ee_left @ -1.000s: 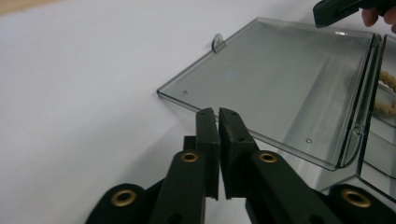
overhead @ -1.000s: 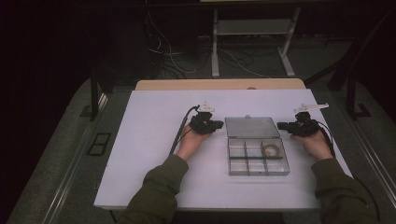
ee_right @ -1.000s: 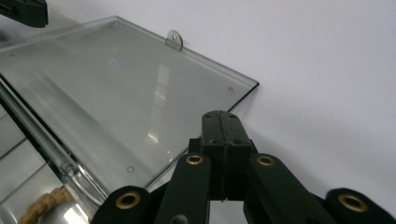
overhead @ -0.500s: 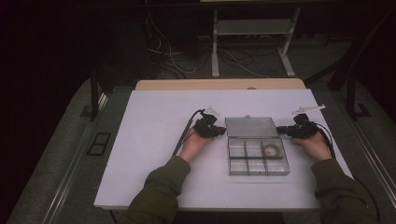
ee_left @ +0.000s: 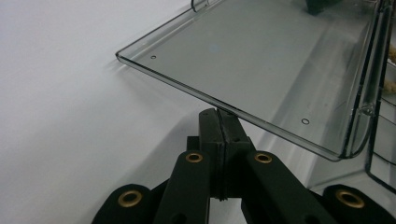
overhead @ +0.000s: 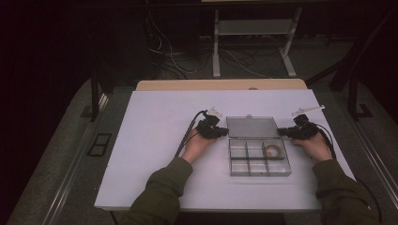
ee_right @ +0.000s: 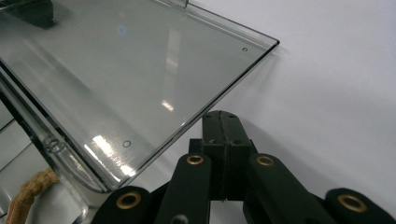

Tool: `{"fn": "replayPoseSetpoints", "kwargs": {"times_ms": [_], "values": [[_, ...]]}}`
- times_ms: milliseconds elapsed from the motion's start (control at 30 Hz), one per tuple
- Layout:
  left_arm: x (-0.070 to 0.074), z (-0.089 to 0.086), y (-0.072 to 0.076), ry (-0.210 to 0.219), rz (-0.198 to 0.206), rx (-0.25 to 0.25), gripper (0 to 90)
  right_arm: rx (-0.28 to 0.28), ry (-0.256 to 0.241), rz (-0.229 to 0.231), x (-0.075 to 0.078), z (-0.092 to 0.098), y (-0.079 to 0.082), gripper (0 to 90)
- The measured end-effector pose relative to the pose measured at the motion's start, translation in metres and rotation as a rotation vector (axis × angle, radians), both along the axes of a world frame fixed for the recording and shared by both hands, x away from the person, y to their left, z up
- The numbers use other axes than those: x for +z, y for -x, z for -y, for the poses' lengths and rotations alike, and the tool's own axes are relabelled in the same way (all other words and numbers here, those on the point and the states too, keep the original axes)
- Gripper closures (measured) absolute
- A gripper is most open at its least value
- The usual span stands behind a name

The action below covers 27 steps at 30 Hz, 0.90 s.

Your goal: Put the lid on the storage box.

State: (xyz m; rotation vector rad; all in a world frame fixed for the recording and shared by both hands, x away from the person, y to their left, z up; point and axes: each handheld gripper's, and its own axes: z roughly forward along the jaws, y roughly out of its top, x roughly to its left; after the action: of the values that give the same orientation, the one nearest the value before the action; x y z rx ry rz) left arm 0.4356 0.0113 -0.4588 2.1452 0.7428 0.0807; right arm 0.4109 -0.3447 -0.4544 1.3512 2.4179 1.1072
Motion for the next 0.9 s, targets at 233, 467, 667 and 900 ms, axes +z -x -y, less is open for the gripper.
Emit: {"fn": "replayPoseSetpoints", "kwargs": {"times_ms": [233, 467, 667, 900], "values": [[0.006, 0.001, -0.004, 0.021, 0.001, 0.013, 89.4, 0.0, -0.015, -0.005, 0.001, -0.004, -0.006, 89.1], [0.013, 0.003, -0.01, 0.053, 0.012, 0.024, 89.4, -0.006, -0.037, 0.012, 0.006, -0.008, -0.014, 89.1], [0.018, 0.005, -0.009, 0.086, 0.025, 0.033, 89.4, 0.002, -0.053, 0.038, 0.01, -0.008, -0.013, 89.1], [0.025, 0.005, -0.006, 0.116, 0.041, 0.026, 89.4, 0.004, -0.071, 0.071, 0.017, -0.007, -0.01, 89.1]]}}
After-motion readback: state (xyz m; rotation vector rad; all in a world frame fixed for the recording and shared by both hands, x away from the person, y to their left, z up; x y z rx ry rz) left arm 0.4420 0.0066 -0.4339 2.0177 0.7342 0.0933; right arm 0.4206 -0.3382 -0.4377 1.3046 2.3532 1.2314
